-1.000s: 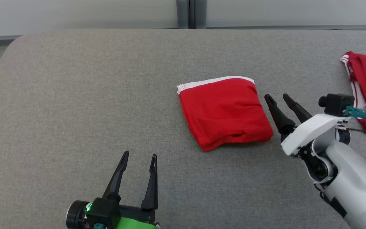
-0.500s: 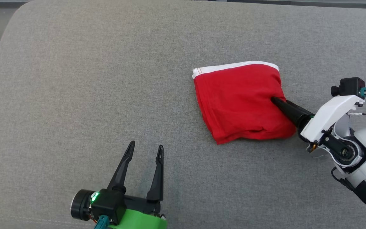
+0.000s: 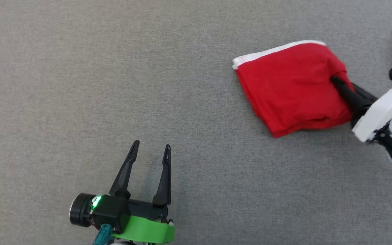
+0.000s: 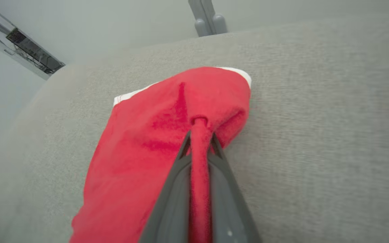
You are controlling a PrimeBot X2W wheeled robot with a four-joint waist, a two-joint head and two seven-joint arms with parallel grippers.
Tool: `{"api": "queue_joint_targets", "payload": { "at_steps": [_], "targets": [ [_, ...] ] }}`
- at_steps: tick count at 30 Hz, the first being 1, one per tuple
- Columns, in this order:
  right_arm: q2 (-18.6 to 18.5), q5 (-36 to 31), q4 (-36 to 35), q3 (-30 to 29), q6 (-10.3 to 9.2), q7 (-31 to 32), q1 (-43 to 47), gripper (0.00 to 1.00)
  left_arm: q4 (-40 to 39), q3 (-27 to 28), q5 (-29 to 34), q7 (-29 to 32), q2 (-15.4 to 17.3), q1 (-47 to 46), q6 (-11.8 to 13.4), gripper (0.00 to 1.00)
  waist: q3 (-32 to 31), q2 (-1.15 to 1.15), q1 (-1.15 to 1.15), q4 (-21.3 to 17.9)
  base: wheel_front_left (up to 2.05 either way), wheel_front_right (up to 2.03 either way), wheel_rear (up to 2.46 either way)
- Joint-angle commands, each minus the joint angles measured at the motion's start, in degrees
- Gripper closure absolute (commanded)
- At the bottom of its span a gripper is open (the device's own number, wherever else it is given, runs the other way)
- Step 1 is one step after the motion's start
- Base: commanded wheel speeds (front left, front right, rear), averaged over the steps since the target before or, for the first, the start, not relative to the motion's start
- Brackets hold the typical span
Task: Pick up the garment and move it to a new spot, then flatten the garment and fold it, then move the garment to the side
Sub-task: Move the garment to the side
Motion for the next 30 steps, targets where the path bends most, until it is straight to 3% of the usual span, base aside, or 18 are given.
{"api": "queue_joint_targets", "payload": {
  "at_steps": [1,7,14,21,30],
  "targets": [
    [-2.1,-2.4,0.9,0.5,-0.04,-2.1,-1.5,1.0,-0.2,0.6,0.3,-0.2,0.1,-1.2,-0.5,0.0,2.5,0.0,-0.01,-3.4,0.0,0.0,0.0],
    [-7.1,-8.2,5.4,2.4,-0.04,-8.3,-5.4,1.0,0.2,2.0,2.0,-0.2,0.1,-2.9,-2.7,0.0,5.4,0.0,-0.01,-8.3,0.0,0.0,0.0],
    [-10.0,-13.0,10.2,2.9,-0.06,-11.3,-10.7,1.0,0.4,3.3,4.6,-0.2,0.1,-4.8,-5.5,0.0,9.3,0.0,-0.01,-12.4,0.0,0.0,0.0],
    [-12.2,-16.1,14.9,2.1,-0.07,-12.4,-15.2,1.0,-0.8,4.9,7.2,-0.2,0.5,-6.2,-7.7,0.0,13.4,0.0,-0.01,-13.6,0.0,0.0,0.0],
    [-15.6,-20.1,19.1,2.9,-0.07,-12.8,-18.4,1.0,-1.2,5.3,8.8,-0.2,1.0,-6.5,-8.8,0.0,15.4,0.0,-0.01,-13.4,0.0,0.0,0.0]
  ]
}}
